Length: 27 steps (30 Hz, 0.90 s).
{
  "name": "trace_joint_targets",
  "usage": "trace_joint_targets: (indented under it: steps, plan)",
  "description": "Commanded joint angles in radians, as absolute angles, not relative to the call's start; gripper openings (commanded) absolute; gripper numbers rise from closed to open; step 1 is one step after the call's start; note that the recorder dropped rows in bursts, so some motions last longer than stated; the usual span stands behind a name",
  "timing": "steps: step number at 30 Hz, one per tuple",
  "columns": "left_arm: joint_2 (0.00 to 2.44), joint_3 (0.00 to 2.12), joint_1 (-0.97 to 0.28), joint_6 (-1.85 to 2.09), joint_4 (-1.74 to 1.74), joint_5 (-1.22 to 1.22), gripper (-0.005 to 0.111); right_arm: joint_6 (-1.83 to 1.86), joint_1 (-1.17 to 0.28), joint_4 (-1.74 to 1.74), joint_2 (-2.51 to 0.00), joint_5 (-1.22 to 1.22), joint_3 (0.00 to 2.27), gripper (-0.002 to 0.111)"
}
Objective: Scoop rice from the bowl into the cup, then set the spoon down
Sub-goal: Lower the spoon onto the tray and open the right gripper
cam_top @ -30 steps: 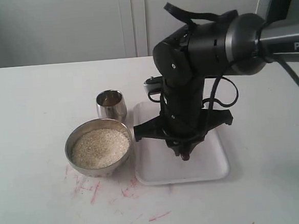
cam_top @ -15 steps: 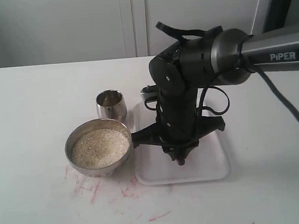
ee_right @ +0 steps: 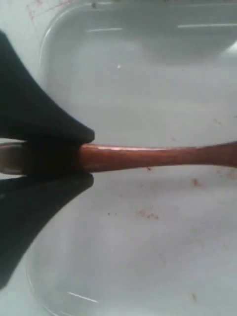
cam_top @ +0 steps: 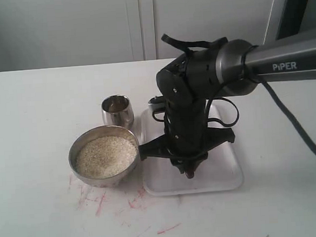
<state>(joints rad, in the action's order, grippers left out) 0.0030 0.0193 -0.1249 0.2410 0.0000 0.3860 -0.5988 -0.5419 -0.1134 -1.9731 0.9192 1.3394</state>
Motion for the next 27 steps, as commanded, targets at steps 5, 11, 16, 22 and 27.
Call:
trace_joint_targets:
  steps: [5,11,16,22,27]
  plan:
    - [0.000,0.010,-0.132,0.235,0.000,0.427,0.014,-0.587,-0.535,-0.126,-2.004,0.905,1.335,0.000]
    - [0.000,0.010,-0.132,0.235,0.000,0.427,0.014,-0.585,-0.535,-0.128,-2.004,0.878,1.335,0.000]
    - [0.000,0.010,-0.132,0.235,0.000,0.427,0.014,-0.579,-0.535,-0.128,-2.004,0.871,1.335,0.000]
    - [0.000,0.010,-0.132,0.235,0.000,0.427,0.014,-0.579,-0.535,-0.129,-2.004,0.873,1.335,0.000]
    - [0.000,0.010,-0.132,0.235,0.000,0.427,0.014,-0.567,-0.535,-0.129,-2.004,0.879,1.335,0.000]
